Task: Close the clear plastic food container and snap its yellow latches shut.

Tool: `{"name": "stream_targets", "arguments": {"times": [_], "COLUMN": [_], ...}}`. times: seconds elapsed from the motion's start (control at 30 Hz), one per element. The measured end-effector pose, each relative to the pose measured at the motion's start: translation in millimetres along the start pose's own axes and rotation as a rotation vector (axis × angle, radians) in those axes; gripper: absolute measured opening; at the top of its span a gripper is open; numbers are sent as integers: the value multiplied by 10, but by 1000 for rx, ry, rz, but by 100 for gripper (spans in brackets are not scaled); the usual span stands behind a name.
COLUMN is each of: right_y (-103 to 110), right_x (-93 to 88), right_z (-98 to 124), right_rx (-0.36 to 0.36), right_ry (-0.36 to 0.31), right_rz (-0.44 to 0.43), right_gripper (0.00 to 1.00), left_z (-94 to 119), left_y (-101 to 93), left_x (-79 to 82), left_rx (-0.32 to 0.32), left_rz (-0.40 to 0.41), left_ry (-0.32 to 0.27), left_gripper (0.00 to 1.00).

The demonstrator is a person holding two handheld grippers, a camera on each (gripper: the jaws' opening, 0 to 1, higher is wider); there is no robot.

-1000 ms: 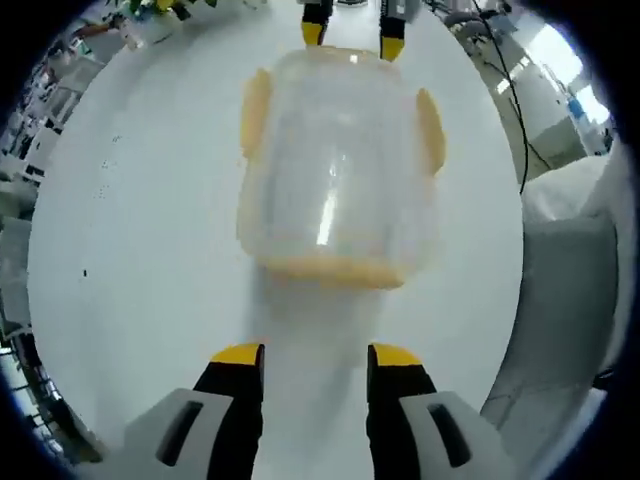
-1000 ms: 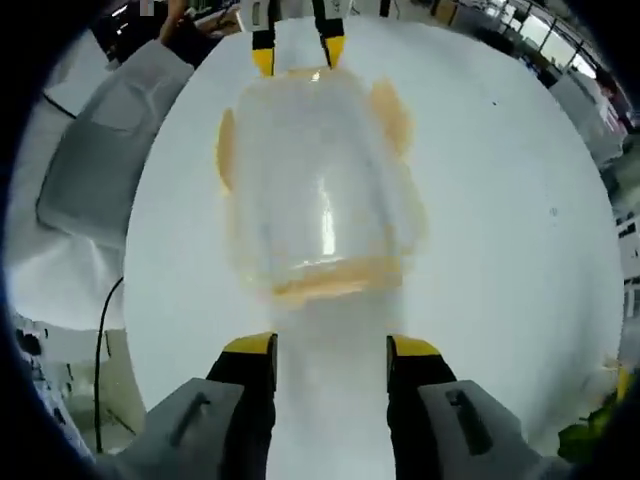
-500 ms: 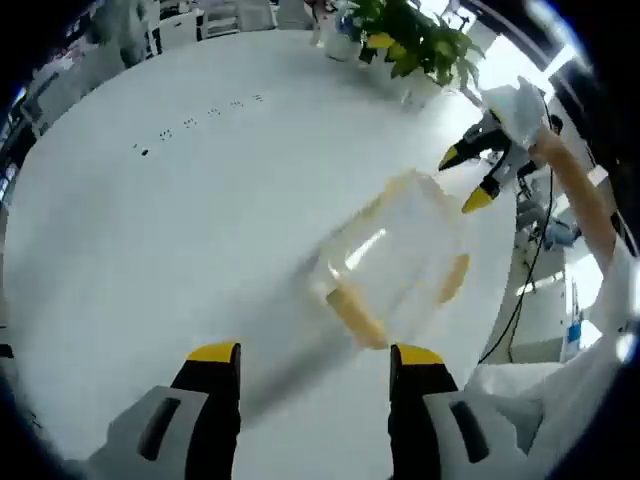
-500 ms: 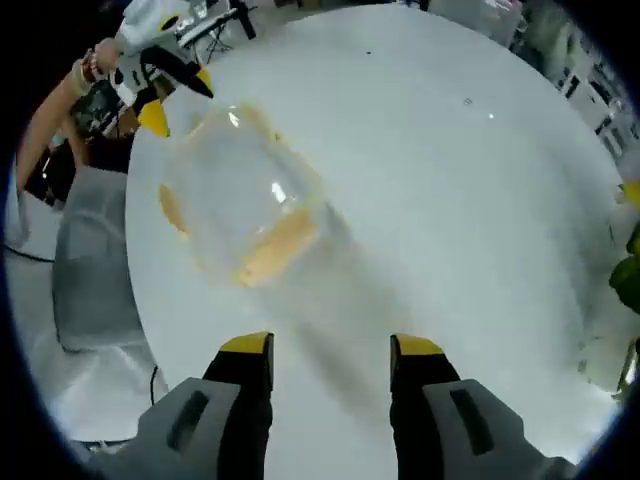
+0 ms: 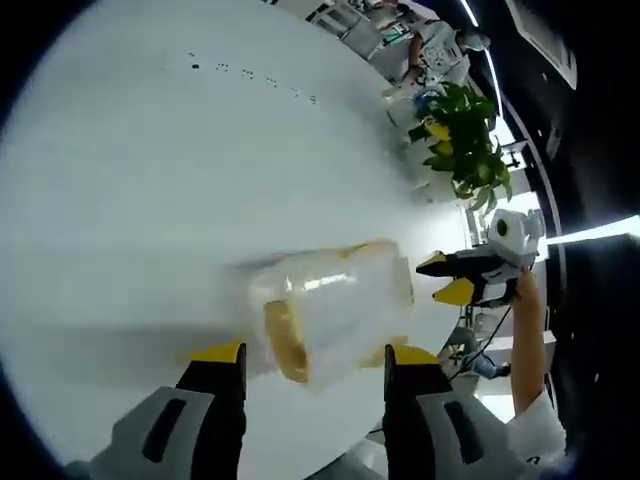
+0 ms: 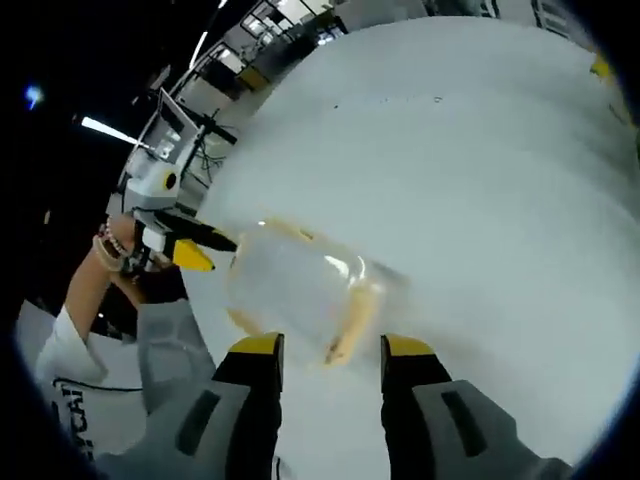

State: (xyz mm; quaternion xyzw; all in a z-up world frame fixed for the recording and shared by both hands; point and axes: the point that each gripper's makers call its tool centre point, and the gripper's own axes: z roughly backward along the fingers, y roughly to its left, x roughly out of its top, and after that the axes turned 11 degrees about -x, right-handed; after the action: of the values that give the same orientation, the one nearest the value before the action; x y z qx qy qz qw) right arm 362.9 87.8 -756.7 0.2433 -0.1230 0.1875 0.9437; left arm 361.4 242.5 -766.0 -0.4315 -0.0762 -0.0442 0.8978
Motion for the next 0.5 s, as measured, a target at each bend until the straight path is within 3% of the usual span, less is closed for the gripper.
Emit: {"name": "stream_targets", "arguments": {"times": [0.23,0.3,0.37,0.5], "right_y": [22,-73,-37,-55], "right_x": [-22,-88,-47,-26], "right_z": [-166,-211,-213,-202], "right_rx": [-34,-83,-56,-58], "right_ry": [33,65,55,48], "right_rz": [21,67,12,7], "right_gripper": [27,23,23,22], "left_z": [-87,-79,-60,-64], "left_y": [-33,-12,41,91], "left_x": [-67,-93,-95,-95], "left_rx": [0,18,49,75], "left_rz": [17,11,0,8], "left_ry": [28,48,54,55], "left_gripper": [34,31,26,21]}}
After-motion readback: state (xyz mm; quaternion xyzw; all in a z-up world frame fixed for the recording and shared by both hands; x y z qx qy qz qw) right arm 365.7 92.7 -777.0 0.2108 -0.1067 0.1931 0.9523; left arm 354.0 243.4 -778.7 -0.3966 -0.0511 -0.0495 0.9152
